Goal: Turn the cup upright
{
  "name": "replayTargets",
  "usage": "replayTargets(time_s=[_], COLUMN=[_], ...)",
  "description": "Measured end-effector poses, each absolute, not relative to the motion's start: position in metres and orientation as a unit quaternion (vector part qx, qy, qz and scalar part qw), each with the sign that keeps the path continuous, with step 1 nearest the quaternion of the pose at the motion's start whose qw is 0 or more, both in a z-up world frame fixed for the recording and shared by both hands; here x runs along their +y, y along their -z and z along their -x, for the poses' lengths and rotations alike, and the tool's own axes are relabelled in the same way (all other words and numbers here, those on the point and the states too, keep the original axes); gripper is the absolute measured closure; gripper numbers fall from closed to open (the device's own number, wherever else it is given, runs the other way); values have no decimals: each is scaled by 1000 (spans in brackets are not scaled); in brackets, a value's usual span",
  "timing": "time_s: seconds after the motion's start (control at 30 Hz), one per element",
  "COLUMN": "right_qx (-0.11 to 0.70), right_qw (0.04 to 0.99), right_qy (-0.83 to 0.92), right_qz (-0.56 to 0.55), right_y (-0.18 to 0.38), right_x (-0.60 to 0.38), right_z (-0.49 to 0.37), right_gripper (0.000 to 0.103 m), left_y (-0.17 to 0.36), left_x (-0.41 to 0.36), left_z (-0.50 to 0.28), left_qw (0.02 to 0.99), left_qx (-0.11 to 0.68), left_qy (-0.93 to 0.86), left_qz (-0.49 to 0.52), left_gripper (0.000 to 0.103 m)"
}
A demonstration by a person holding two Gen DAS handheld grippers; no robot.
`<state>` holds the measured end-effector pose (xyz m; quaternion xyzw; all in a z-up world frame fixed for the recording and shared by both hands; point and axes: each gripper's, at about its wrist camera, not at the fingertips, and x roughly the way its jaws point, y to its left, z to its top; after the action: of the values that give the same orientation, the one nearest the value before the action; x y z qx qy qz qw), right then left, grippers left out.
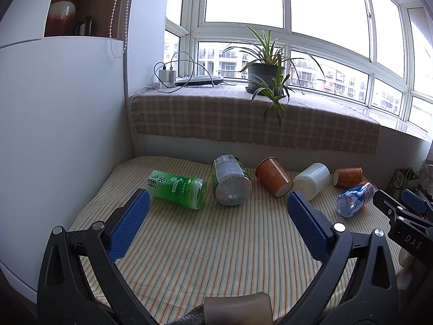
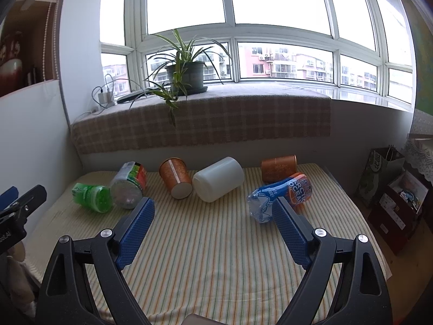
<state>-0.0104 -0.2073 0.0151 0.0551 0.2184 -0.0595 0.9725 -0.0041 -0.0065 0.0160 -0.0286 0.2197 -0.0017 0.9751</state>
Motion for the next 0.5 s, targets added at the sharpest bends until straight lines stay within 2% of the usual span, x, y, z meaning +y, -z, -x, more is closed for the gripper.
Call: replayTargets(time_s=[0.5], right_qx=[228], right_qw=[971], right_qy=[37], right_qz=[-62], right_y=[-17], right_x=[-199], right_z=[9], right_gripper=[15], left_y=[-15], left_x=[1], left_z=[10], left_qw=[975], left_qx=[219], left_qy=[-7], left_qz=[33], left_gripper=[0])
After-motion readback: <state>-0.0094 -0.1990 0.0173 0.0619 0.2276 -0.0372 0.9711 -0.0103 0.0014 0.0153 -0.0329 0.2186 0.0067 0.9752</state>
